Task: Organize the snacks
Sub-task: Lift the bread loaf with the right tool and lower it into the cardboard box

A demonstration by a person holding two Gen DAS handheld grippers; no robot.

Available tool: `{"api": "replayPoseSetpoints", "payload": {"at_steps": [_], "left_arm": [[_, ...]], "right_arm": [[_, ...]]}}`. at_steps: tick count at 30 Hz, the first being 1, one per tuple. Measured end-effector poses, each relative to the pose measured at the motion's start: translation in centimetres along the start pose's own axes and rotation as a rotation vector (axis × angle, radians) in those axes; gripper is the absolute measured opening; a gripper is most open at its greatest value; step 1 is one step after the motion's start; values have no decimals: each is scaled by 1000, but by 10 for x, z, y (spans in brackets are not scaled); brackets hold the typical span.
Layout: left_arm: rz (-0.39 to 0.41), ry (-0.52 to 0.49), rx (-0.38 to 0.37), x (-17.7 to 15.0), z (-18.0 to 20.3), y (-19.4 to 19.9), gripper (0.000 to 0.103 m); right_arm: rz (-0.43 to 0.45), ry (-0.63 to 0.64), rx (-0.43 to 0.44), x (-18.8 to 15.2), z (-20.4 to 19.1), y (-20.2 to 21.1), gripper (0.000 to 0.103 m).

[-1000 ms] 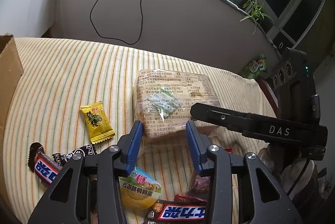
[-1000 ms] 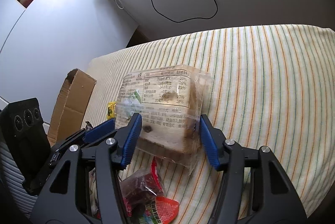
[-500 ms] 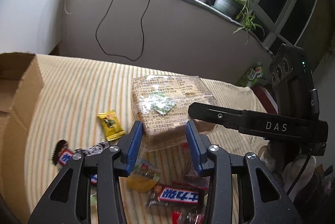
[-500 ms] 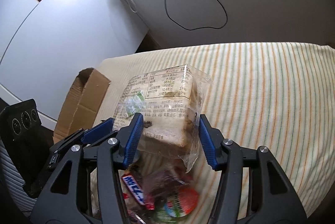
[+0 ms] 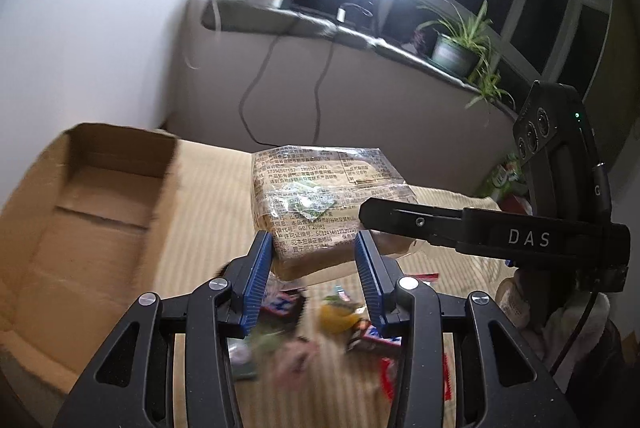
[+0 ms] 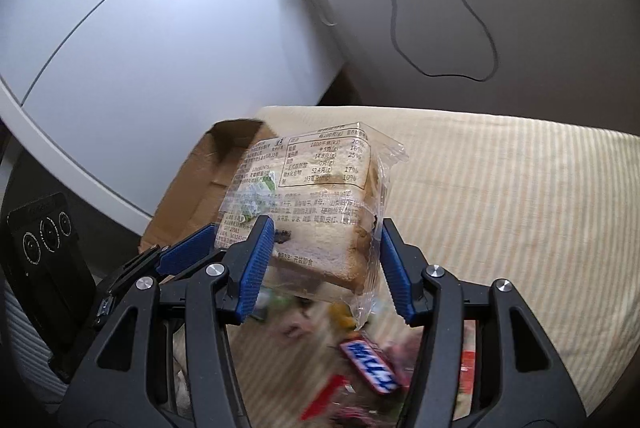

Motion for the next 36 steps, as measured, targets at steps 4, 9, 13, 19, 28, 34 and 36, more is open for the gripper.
{"api": "replayPoseSetpoints", "payload": {"at_steps": [4, 9, 13, 19, 28, 34, 36], "left_arm": [[32, 27, 28, 5, -18, 18, 40], [74, 60, 70, 10, -43, 40, 40], [105, 90, 103, 14, -65, 54, 40], [131, 142, 150, 17, -102, 69, 40], [126, 214, 216, 13, -145, 73, 40], [105, 239, 230, 10, -157, 66, 40], [103, 230, 247, 10, -156, 64, 40]], "right_arm": [[-8, 37, 29, 7, -25, -11, 56], [-20, 90, 68, 16, -61, -30, 56], [-31, 132, 93, 23, -88, -48, 56], [-64, 190, 134, 32, -125, -79, 56], [-128, 244, 170, 29, -165, -123, 56], [-166, 269, 169, 26, -174, -143, 56], [-176, 270, 170, 24, -174, -146, 56]]}}
Point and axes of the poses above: each gripper's, at about its wrist camera, not at the fingertips, and y roughly against the way its jaws point, z to its right, x to its top, the point moved 3 cm from there along -y, roughly the way its jaws point, and after that the axes turned 14 degrees about y, right-handed, at the moved point
